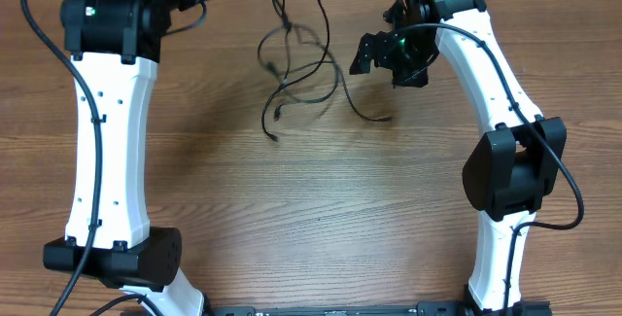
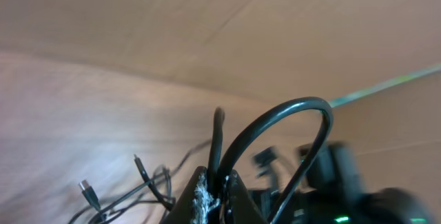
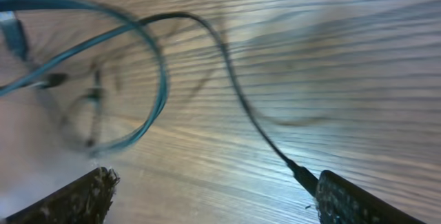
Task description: Untangle cables
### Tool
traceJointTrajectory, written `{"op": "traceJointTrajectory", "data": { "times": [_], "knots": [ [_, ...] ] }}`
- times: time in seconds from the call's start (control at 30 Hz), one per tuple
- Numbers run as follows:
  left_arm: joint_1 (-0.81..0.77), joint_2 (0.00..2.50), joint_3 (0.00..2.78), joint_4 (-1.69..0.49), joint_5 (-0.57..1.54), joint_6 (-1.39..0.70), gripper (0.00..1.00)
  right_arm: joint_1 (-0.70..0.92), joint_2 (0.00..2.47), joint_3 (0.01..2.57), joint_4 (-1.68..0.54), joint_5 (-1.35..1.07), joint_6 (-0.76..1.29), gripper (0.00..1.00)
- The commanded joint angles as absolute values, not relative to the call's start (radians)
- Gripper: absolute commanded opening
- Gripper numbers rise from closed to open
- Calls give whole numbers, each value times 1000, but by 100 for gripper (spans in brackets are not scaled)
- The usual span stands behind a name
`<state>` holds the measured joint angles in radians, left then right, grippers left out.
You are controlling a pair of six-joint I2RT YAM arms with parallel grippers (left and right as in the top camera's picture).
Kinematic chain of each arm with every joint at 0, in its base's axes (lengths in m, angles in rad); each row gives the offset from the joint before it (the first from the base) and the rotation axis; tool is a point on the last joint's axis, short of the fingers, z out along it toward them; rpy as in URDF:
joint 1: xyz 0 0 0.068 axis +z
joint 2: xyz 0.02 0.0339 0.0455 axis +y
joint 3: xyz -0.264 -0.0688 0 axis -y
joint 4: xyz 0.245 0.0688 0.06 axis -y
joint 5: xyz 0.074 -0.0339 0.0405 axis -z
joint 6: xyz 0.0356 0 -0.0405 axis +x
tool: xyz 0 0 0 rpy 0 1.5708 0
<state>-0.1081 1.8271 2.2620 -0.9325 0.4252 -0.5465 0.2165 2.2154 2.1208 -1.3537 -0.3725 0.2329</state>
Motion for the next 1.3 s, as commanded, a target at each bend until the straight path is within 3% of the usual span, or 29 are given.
{"op": "traceJointTrajectory", "data": {
  "times": [0.0, 0.07, 0.13, 0.23, 0.37, 0.47, 0.6, 0.77, 0.93, 1.13, 1.17, 1.23, 1.27],
  "knots": [
    [-174, 1818, 2277, -1033, 220, -443, 4, 214, 2199, 2139, -1336, -573, 124, 97],
    [-234, 1818, 2277, -1102, 121, -347, 9, 214, 2199, 2139, -1309, -607, 125, 100],
    [-268, 1818, 2277, -1115, 67, -268, 22, 214, 2199, 2139, -1291, -608, 125, 100],
    [-286, 1817, 2296, -1118, -11, -244, 21, 216, 2199, 2139, -1289, -608, 125, 100],
    [-234, 1817, 2337, -1116, 39, -292, 20, 216, 2199, 2139, -1304, -608, 126, 100],
    [-216, 1843, 2325, -1216, 63, -299, 34, 222, 2199, 2139, -1302, -609, 130, 100],
    [-217, 1930, 2312, -1334, 59, -281, 66, 253, 2201, 2137, -1309, -580, 131, 100],
    [-172, 2032, 2312, -1389, 67, -295, 73, 280, 2201, 2131, -1509, -184, 345, 100],
    [-124, 2040, 2312, -1387, 124, -295, 80, 290, 2201, 2011, -1541, -189, 345, 100],
    [-111, 2040, 2312, -1388, 124, -292, 86, 307, 2201, 1802, -1340, -399, 333, 96],
    [-111, 2040, 2312, -1388, 124, -292, 86, 308, 2201, 1792, -1320, -402, 333, 91],
    [-111, 2040, 2312, -1387, 124, -292, 87, 310, 2201, 1793, -1290, -413, 334, 65],
    [-111, 2040, 2312, -1387, 124, -292, 87, 310, 2201, 1798, -1279, -421, 333, 34]
  ]
}}
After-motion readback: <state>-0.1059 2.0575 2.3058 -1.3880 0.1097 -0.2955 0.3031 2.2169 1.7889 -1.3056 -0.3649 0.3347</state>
